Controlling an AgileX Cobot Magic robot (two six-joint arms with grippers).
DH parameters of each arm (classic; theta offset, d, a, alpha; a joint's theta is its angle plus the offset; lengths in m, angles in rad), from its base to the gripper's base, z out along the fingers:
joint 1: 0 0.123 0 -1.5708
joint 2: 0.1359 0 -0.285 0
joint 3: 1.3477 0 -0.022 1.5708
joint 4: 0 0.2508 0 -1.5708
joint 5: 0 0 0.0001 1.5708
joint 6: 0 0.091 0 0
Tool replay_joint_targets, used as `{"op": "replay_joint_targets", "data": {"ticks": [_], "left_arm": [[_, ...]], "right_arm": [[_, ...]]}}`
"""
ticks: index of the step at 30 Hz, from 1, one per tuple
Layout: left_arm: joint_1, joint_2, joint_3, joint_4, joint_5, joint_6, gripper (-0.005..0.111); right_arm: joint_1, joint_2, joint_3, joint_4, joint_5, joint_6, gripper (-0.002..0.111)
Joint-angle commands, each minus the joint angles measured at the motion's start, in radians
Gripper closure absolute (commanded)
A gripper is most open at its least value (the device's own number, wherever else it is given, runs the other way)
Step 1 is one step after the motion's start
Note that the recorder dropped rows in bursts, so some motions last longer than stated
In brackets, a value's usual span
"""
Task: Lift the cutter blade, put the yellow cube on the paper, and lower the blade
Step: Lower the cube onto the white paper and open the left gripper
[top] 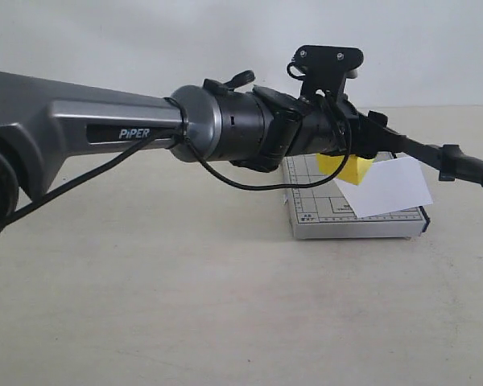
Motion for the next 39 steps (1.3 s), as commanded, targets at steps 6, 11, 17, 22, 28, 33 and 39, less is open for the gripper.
{"op": "replay_joint_targets", "data": {"ticks": [6,11,17,22,28,33,39], "left_arm": [[0.000,0.006,0.007,0.003,-0.006,0.009,0.102],[0.000,0.030,0.007,0.003,0.000,0.009,0.102],[0.000,0.061,0.007,0.003,0.015,0.009,0.102],[0.000,0.070,0.007,0.001,0.021,0.009,0.102],[0.000,0.070,0.007,0.001,0.022,0.009,0.102],[0.000,0.070,0.007,0.003,0.022,0.009,0.084],[0.000,0.070,0.007,0.001,0.032,0.009,0.039]], "right_arm": [[-0.001,-0.001,0.000,-0.008,-0.004,-0.006,0.108],[-0.001,-0.001,0.000,-0.008,-0.004,-0.006,0.108],[-0.001,-0.001,0.000,-0.008,-0.004,-0.006,0.108],[-0.001,-0.001,0.000,-0.008,-0.004,-0.006,0.108],[-0.001,-0.001,0.000,-0.008,-0.004,-0.006,0.108],[-0.001,-0.001,0.000,-0.008,-0.004,-0.006,0.108],[-0.001,-0.001,0.000,-0.008,-0.004,-0.006,0.108]]}}
